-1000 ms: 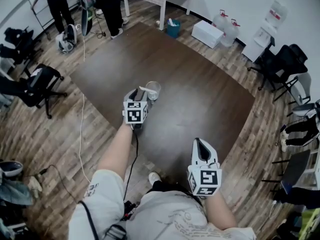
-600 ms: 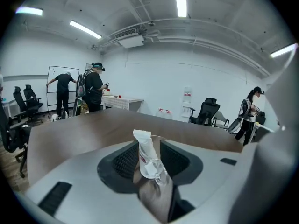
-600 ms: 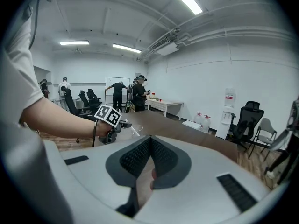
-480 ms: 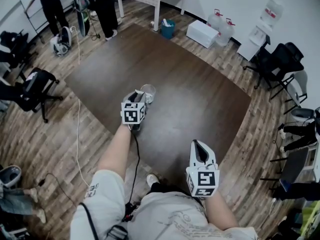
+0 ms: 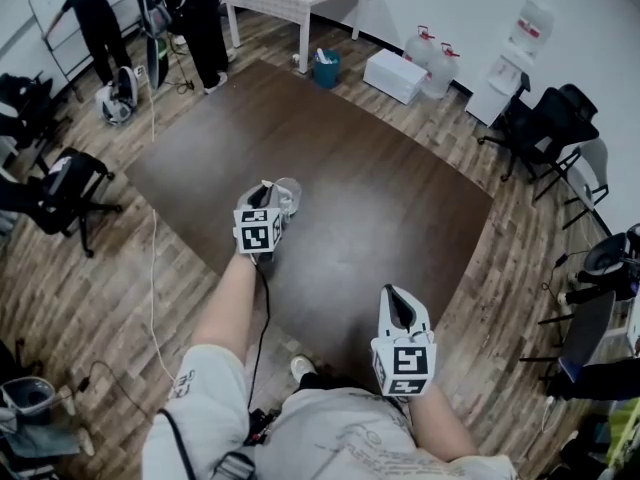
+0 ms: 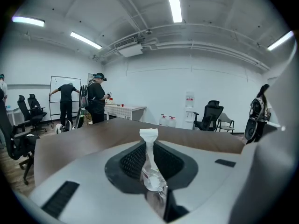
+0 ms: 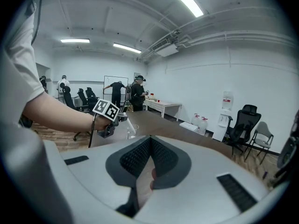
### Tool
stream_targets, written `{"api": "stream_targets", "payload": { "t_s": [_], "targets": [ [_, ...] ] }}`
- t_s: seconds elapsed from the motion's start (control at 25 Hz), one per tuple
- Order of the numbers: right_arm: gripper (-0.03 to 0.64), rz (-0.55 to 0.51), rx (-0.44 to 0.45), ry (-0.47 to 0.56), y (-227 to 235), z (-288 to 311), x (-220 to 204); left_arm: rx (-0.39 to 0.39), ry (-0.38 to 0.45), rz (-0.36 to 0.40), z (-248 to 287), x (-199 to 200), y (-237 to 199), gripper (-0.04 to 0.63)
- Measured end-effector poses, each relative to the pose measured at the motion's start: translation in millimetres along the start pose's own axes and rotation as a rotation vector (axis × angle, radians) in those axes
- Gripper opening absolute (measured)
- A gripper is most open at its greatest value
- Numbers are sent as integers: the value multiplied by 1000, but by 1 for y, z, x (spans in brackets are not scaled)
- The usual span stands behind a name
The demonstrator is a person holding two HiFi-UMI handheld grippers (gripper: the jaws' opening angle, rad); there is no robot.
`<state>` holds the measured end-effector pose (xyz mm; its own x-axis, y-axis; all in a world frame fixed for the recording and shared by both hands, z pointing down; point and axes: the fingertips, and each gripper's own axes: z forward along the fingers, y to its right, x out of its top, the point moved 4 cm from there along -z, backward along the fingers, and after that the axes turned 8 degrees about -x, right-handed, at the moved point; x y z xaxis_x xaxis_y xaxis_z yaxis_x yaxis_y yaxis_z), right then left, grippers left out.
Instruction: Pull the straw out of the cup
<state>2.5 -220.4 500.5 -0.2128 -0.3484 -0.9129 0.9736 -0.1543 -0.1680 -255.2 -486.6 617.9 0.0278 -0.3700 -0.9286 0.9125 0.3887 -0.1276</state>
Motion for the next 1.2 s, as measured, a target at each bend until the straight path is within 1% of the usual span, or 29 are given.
{"api": "stream_targets", "payload": {
  "t_s": [0.16, 0.28, 0.36, 0.48, 0.64, 0.72, 0.84, 0.92, 1.04, 1.12, 1.2],
  "targets": [
    [9, 4, -11, 27, 14, -2, 7, -19, 33, 23, -16, 20, 10, 57],
    [11, 30, -4, 42, 21, -5, 10, -30, 57, 53, -36, 32, 19, 57],
    [11, 50, 8, 61, 25, -6, 14, -24, 81, 73, -50, 43, 27, 57],
    [11, 71, 29, 89, 31, -8, 19, 20, 117, 84, -77, 59, 39, 57],
    [11, 108, 75, 134, 33, -14, 29, 73, 156, 62, -128, 75, 62, 57],
    [9, 122, 101, 157, 34, -17, 34, 105, 146, 59, -153, 76, 80, 57],
    [9, 126, 131, 191, 37, -24, 39, 141, 100, 89, -182, 69, 115, 57],
    [9, 157, 154, 213, 40, -28, 42, 127, 80, 96, -197, 66, 145, 57],
    [9, 212, 167, 224, 45, -30, 43, 82, 77, 65, -209, 59, 190, 57],
    [9, 210, 163, 221, 48, -31, 41, 45, 77, 30, -212, 52, 219, 57],
    [9, 197, 172, 215, 49, -31, 37, 14, 69, 13, -211, 44, 245, 57]
  ]
}}
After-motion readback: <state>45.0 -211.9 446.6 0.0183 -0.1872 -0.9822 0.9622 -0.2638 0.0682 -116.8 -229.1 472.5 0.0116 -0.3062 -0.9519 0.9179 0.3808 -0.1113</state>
